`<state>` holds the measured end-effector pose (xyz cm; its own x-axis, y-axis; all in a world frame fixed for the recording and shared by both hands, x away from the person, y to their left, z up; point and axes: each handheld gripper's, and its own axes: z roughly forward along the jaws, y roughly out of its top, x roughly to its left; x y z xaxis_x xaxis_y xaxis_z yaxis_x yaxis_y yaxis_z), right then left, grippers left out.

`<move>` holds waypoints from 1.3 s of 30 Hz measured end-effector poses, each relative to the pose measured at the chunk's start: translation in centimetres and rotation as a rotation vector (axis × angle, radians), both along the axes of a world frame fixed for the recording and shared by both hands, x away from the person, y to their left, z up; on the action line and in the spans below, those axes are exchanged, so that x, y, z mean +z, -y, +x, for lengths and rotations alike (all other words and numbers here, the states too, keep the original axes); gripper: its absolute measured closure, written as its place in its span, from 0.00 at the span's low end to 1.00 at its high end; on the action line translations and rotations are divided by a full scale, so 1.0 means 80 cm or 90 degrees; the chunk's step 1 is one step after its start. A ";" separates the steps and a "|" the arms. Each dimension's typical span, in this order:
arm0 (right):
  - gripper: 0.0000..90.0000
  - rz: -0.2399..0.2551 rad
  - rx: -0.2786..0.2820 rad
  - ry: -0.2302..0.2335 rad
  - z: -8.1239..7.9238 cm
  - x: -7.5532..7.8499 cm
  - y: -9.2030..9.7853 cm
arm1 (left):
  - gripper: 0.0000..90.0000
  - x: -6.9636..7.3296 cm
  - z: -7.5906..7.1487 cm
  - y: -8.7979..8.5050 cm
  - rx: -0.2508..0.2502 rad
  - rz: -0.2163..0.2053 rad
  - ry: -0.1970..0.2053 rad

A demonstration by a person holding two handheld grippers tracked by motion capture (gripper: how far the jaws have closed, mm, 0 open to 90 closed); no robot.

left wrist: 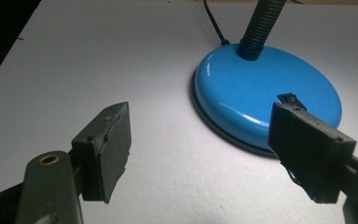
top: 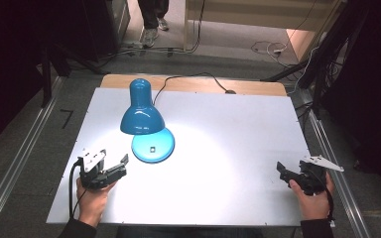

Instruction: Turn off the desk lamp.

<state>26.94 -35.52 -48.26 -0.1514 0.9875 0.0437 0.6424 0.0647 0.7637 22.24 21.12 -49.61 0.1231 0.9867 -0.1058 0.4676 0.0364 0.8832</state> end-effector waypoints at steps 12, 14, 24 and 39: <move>0.17 0.002 0.000 0.000 0.000 0.000 0.000 | 0.24 0.000 0.005 0.009 -0.011 0.003 -0.002; 0.17 0.003 0.000 0.000 0.000 0.000 0.000 | 0.24 -0.001 0.006 0.011 -0.013 0.004 0.000; 0.17 0.005 0.001 -0.001 0.000 0.000 0.000 | 0.25 -0.001 0.010 0.022 -0.028 0.008 -0.003; 0.17 0.006 0.002 0.002 -0.001 0.001 0.000 | 0.25 -0.001 0.017 0.037 -0.043 0.010 -0.002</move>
